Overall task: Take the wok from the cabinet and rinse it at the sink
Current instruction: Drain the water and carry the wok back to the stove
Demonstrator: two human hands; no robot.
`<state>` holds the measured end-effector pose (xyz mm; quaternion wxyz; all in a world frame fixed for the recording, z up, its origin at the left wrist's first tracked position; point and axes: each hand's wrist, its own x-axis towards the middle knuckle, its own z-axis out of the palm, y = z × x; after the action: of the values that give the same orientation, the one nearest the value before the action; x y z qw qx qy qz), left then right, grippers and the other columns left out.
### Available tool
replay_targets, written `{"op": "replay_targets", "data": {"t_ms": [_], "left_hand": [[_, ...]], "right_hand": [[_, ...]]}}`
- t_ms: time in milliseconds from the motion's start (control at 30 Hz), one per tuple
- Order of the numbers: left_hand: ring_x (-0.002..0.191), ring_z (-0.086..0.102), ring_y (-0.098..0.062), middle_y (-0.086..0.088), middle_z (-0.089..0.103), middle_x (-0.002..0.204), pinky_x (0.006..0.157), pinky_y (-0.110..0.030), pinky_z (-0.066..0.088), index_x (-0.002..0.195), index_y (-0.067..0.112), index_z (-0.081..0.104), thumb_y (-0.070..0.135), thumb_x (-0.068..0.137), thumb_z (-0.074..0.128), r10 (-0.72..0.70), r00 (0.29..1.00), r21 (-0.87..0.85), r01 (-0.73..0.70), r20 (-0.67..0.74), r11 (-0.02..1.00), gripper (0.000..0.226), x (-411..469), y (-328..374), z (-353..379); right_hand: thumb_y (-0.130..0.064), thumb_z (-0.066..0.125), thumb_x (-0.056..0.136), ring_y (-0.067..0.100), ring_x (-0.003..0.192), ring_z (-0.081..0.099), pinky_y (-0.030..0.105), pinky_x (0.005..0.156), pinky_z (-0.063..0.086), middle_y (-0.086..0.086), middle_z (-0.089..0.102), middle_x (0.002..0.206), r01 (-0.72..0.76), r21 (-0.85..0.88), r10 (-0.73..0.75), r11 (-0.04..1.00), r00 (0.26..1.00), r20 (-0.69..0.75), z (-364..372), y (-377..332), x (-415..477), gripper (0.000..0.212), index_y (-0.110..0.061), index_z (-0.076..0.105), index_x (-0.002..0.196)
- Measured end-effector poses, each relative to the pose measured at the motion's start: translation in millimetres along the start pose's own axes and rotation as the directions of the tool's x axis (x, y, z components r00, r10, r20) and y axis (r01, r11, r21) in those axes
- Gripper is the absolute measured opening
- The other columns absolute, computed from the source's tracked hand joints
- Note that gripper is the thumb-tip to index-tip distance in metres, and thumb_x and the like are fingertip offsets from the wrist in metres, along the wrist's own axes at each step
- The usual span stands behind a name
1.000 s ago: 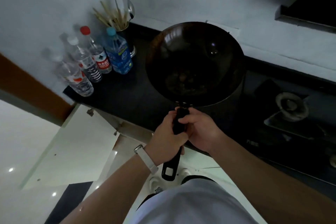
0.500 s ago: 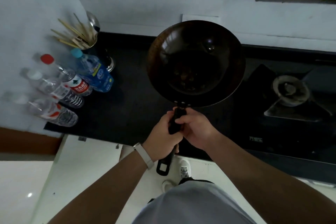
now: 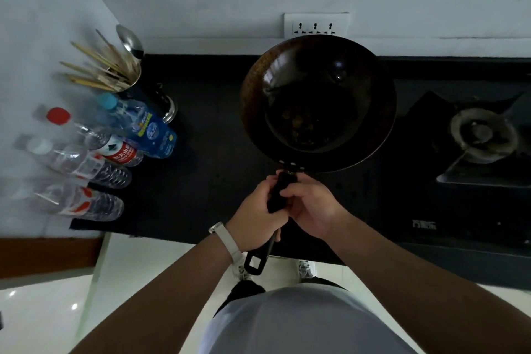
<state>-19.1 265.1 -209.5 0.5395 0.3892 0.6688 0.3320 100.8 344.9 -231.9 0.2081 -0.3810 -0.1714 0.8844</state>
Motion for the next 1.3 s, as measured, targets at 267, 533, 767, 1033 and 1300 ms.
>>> {"op": "replay_targets", "data": {"t_ms": [267,533,767,1033,1300], "left_hand": [[0.05,0.062,-0.028,-0.016,0.068,0.09,0.048,-0.035,0.052,0.119,0.034,0.047,0.0,0.088,0.058,0.008,0.992,0.058,-0.015,0.124,0.998,0.047,27.5,-15.5,-34.3],[0.051,0.061,-0.028,-0.015,0.067,0.098,0.05,-0.036,0.053,0.128,0.025,0.042,0.004,0.089,0.057,-0.015,0.972,0.137,-0.018,0.233,0.99,0.047,44.1,-21.2,-65.7],[0.054,0.063,-0.032,-0.012,0.067,0.1,0.052,-0.039,0.054,0.128,0.024,0.045,0.007,0.088,0.057,-0.041,0.959,0.174,-0.009,0.282,0.985,0.046,54.3,-22.8,-79.5],[0.055,0.064,-0.025,-0.004,0.068,0.104,0.056,-0.036,0.056,0.132,0.024,0.043,0.01,0.087,0.06,-0.088,0.941,0.215,0.017,0.327,0.976,0.05,63.2,-16.6,-99.0],[0.056,0.065,-0.022,-0.006,0.07,0.106,0.058,-0.036,0.056,0.13,0.02,0.052,0.013,0.085,0.068,-0.129,0.948,0.204,0.071,0.291,0.976,0.047,63.5,-12.8,-110.1]], "right_hand": [[0.016,0.044,0.085,0.034,0.103,0.065,0.041,0.078,0.056,0.019,0.067,0.113,0.041,0.05,-0.035,0.998,0.991,-0.13,13.3,16.2,28.3,0.044,0.004,0.056,0.126],[0.017,0.042,0.085,0.03,0.094,0.071,0.041,0.082,0.054,0.015,0.074,0.104,0.101,0.123,-0.079,0.987,0.981,-0.177,26.9,30.3,47.9,0.04,-0.004,0.068,0.106],[0.016,0.042,0.085,0.031,0.097,0.072,0.043,0.081,0.054,0.014,0.074,0.109,0.12,0.167,-0.082,0.979,0.973,-0.218,30.8,36.6,59.9,0.043,-0.005,0.067,0.113],[0.012,0.046,0.087,0.033,0.102,0.069,0.044,0.085,0.056,0.018,0.069,0.114,0.126,0.171,-0.096,0.977,0.98,-0.175,38.1,37.9,65.7,0.044,-0.001,0.061,0.127],[-0.004,0.056,0.095,0.024,0.093,0.07,0.04,0.083,0.056,0.012,0.071,0.106,0.078,-0.143,-0.107,0.987,0.971,-0.212,40.6,38.5,66.0,0.025,-0.013,0.059,0.118]]}}
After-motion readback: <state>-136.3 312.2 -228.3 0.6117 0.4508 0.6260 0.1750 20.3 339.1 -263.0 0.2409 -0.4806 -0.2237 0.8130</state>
